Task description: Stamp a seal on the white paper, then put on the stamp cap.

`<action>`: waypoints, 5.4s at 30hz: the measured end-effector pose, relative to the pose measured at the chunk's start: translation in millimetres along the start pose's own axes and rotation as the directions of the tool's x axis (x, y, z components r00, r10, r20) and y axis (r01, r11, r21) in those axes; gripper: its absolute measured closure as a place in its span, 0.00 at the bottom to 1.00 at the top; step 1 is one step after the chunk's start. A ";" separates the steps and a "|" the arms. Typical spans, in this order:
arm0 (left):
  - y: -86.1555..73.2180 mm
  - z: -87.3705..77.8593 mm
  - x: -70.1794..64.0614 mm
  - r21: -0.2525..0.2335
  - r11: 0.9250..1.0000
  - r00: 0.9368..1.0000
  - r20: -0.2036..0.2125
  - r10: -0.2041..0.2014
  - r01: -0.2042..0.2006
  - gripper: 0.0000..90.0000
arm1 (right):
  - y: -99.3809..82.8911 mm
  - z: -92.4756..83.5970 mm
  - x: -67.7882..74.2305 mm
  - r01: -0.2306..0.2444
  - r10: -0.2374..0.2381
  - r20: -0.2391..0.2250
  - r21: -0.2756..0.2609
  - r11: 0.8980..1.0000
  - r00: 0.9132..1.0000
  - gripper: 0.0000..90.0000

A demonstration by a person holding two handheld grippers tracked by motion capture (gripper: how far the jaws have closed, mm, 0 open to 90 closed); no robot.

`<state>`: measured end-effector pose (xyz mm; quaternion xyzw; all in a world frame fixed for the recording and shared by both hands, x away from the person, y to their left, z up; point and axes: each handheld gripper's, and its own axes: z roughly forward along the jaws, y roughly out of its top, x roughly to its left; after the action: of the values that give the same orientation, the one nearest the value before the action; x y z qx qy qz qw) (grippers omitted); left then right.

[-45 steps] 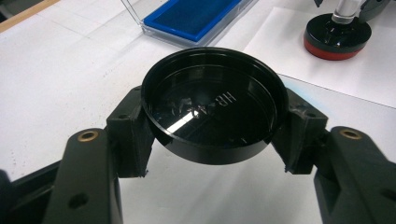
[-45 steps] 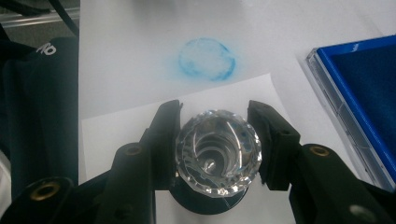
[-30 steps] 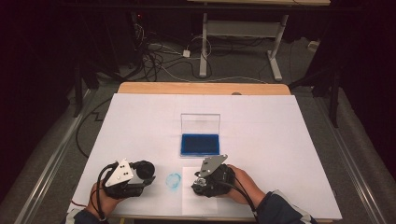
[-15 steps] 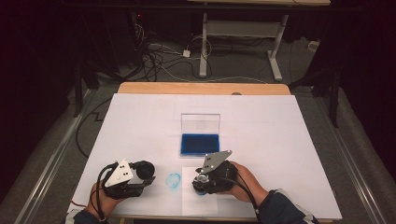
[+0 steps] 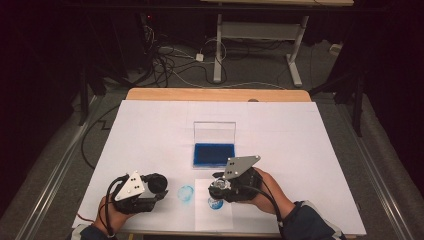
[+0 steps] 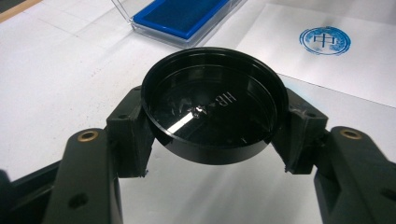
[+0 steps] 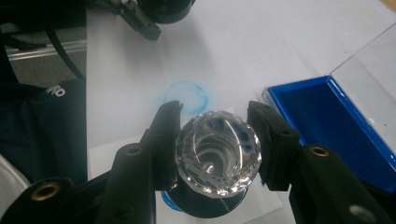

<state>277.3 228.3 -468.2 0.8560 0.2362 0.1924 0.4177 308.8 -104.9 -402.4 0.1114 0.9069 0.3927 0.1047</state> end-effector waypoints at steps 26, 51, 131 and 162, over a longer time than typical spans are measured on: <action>-0.3 3.8 -1.5 0.011 1.000 1.000 0.023 0.005 -0.005 0.40 | 0.1 -19.1 -11.1 -0.013 0.014 0.037 -0.028 1.000 0.999 0.62; 11.9 26.8 -5.7 0.030 0.999 0.996 0.083 0.023 -0.026 0.40 | 3.3 -32.0 -18.5 -0.017 0.021 0.055 -0.066 0.998 0.998 0.62; 75.4 84.4 -50.3 -0.044 0.994 0.964 0.243 0.110 -0.102 0.40 | 24.2 1.3 5.0 0.046 -0.048 -0.016 -0.086 0.995 0.999 0.62; 73.6 83.3 -50.1 -0.034 0.991 0.966 0.220 0.137 -0.132 0.40 | 20.7 3.5 0.2 0.013 -0.015 -0.033 -0.081 0.997 0.999 0.62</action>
<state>298.3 108.3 -463.6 0.8822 0.1275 0.1255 0.4355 312.1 -88.6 -389.5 0.0941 0.8928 0.4299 0.0965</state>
